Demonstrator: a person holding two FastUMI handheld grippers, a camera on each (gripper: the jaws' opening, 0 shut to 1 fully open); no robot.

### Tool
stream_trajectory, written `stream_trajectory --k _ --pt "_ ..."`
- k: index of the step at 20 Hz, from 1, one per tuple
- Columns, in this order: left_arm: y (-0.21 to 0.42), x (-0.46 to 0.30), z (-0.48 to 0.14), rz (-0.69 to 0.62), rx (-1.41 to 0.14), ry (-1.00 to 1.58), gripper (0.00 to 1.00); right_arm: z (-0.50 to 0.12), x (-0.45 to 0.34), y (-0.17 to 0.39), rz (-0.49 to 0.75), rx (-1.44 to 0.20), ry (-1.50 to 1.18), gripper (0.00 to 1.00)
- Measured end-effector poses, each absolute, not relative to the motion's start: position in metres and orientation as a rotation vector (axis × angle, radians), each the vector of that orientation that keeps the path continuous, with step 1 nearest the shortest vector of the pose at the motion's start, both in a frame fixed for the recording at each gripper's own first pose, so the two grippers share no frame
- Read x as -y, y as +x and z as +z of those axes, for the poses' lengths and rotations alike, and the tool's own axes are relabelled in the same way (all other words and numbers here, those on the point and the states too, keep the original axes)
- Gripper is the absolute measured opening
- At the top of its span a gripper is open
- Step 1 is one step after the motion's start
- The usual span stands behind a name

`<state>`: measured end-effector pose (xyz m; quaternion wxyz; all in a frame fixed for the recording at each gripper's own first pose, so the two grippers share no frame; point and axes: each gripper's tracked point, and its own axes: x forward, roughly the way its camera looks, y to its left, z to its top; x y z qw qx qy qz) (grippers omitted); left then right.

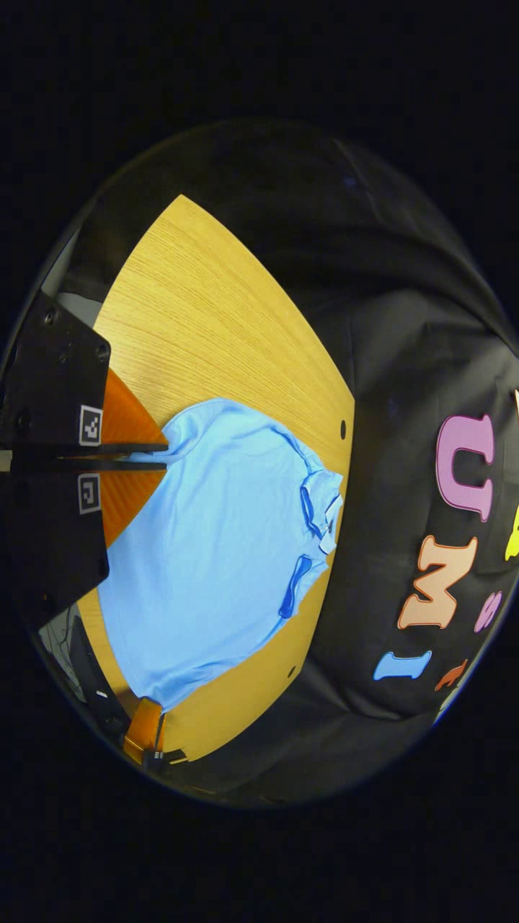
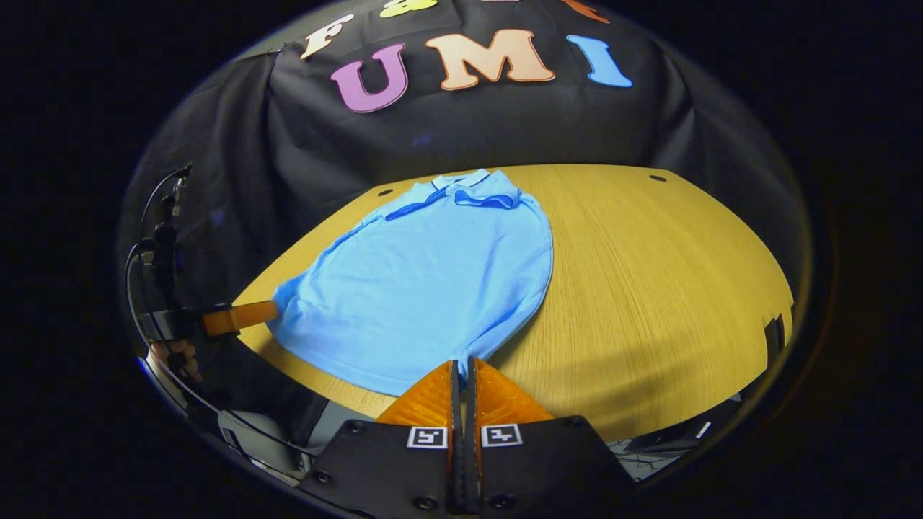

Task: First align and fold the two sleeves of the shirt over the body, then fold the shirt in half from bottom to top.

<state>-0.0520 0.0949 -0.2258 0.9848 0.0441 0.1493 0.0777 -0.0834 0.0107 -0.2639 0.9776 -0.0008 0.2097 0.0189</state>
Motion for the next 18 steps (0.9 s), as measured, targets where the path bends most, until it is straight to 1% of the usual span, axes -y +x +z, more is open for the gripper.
stream_trajectory --k 4,10,14,18 --pt "-0.036 -0.074 -0.186 0.099 -0.243 0.073 0.0 -0.227 -0.007 -0.065 0.018 -0.369 -0.006 0.03" --pt "0.004 -0.065 -0.122 0.066 -0.15 0.072 0.0 -0.17 0.001 -0.022 -0.021 -0.283 0.001 0.03" --pt "0.046 -0.071 -0.095 0.052 -0.142 0.046 0.0 -0.148 0.003 0.016 -0.045 -0.271 0.003 0.02" --pt "0.099 -0.083 -0.069 0.038 -0.141 0.046 0.0 -0.127 0.003 0.07 -0.075 -0.261 0.0 0.03"
